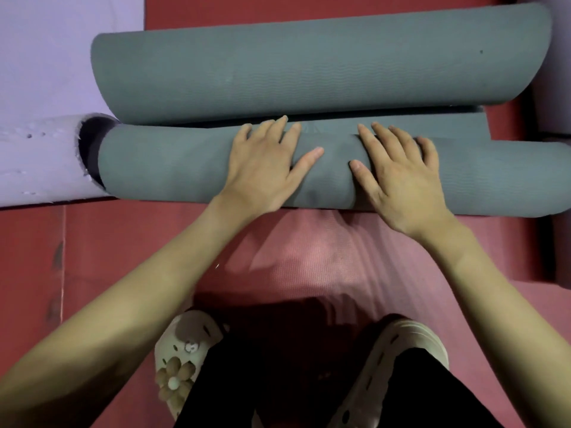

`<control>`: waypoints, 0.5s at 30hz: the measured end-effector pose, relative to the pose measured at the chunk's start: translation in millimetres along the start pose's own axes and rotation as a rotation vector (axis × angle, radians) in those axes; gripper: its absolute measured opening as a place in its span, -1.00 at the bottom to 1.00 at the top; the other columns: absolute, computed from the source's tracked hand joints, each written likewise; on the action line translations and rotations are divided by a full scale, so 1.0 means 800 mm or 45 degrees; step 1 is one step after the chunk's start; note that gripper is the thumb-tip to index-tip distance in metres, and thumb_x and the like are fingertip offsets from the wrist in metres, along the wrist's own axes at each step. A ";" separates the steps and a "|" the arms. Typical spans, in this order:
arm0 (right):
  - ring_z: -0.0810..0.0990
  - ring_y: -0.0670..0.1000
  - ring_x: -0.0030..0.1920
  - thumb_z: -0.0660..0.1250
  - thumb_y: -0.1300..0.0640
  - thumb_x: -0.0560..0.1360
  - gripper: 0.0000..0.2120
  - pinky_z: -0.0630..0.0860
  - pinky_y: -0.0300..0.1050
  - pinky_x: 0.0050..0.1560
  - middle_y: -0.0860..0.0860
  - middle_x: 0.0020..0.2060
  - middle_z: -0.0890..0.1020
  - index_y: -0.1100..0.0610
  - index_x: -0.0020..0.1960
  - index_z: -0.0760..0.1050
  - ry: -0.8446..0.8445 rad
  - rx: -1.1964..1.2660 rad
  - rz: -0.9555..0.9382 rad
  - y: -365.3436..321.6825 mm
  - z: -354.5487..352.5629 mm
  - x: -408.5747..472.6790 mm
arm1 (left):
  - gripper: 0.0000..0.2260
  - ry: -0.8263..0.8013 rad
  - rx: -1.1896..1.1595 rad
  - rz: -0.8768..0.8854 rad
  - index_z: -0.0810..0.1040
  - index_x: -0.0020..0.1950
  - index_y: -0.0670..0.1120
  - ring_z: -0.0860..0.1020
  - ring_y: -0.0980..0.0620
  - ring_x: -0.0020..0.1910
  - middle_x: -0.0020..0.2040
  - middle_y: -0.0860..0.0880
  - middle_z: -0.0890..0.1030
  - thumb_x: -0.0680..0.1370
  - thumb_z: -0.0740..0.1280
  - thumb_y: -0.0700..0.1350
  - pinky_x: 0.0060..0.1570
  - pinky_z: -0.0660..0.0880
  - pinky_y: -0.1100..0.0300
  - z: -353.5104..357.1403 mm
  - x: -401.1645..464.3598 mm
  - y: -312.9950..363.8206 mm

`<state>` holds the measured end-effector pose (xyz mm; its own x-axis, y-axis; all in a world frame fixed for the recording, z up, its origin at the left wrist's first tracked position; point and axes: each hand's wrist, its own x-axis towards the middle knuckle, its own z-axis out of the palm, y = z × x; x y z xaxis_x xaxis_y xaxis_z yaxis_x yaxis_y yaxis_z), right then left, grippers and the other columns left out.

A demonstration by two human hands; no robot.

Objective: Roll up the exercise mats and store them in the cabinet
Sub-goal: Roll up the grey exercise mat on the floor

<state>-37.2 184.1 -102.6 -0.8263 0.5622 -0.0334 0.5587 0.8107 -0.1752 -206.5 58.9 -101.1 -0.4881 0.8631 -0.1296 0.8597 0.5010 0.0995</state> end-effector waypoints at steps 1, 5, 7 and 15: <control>0.25 0.15 0.47 -0.14 -0.34 0.51 -0.26 0.08 0.17 0.44 0.11 0.49 0.30 0.06 0.53 0.20 -0.067 0.025 0.005 0.002 -0.004 0.008 | -0.25 0.005 0.006 -0.011 0.36 0.46 -0.07 0.32 -0.08 0.45 0.47 -0.14 0.37 0.51 -0.22 0.33 0.39 0.21 -0.07 -0.001 0.009 -0.001; 0.20 0.21 0.48 0.03 -0.66 0.09 0.22 0.11 0.23 0.42 0.15 0.51 0.23 0.05 0.56 0.11 -0.275 -0.066 -0.065 0.011 -0.017 0.035 | -0.23 0.025 0.008 -0.029 0.29 0.51 0.00 0.27 -0.08 0.49 0.52 -0.15 0.28 0.48 -0.25 0.35 0.42 0.19 -0.03 0.000 0.033 -0.006; 0.28 0.28 0.42 0.20 -0.65 -0.09 0.37 0.20 0.26 0.35 0.20 0.49 0.24 0.08 0.55 0.14 -0.294 -0.161 -0.132 0.016 -0.014 0.043 | -0.28 -0.015 0.003 -0.042 0.22 0.54 0.06 0.20 -0.09 0.52 0.56 -0.15 0.17 0.50 -0.21 0.37 0.45 0.15 -0.03 -0.002 0.045 -0.009; 0.53 0.21 0.15 0.43 -0.53 -0.09 0.22 0.38 0.11 0.18 0.01 0.23 0.53 0.00 0.44 0.27 -0.336 -0.175 -0.209 0.020 -0.026 0.075 | -0.42 -0.323 -0.091 -0.061 0.09 0.57 0.17 0.02 -0.19 0.56 0.60 -0.10 -0.07 0.58 -0.09 0.35 0.49 0.04 -0.06 -0.019 0.076 -0.015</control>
<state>-76.5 234.4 -86.9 -0.8861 0.3749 -0.2727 0.4059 0.9115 -0.0658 -248.3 106.4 -95.4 -0.4668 0.7995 -0.3780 0.8193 0.5519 0.1555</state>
